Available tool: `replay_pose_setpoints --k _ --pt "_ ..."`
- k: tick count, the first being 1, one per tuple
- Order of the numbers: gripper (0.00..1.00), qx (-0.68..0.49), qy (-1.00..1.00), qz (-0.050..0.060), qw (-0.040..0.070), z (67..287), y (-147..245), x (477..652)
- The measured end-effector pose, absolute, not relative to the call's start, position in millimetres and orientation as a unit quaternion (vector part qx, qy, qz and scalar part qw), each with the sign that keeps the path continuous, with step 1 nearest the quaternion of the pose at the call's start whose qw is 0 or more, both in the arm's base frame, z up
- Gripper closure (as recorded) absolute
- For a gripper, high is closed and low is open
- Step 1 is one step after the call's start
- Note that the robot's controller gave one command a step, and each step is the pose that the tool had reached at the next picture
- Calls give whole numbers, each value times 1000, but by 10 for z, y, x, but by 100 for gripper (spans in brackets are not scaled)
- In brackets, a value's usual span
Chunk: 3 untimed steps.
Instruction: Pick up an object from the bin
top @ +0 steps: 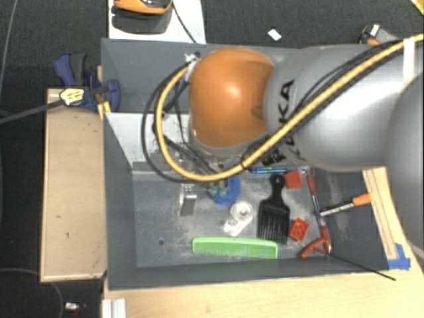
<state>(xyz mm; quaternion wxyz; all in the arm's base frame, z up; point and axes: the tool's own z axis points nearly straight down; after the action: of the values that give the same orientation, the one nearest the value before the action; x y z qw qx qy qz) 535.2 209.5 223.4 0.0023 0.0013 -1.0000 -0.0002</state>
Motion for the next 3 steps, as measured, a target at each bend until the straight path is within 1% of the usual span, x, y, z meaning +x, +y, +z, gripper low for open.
replay_pose_setpoints --k 1,2,3 --pt "0 -1 -1000 -1 -1 2272 2084 5371" --pt "0 44 -999 -1 -3 1566 1721 5177" --pt "0 156 -988 -2 -6 1475 1233 5044"
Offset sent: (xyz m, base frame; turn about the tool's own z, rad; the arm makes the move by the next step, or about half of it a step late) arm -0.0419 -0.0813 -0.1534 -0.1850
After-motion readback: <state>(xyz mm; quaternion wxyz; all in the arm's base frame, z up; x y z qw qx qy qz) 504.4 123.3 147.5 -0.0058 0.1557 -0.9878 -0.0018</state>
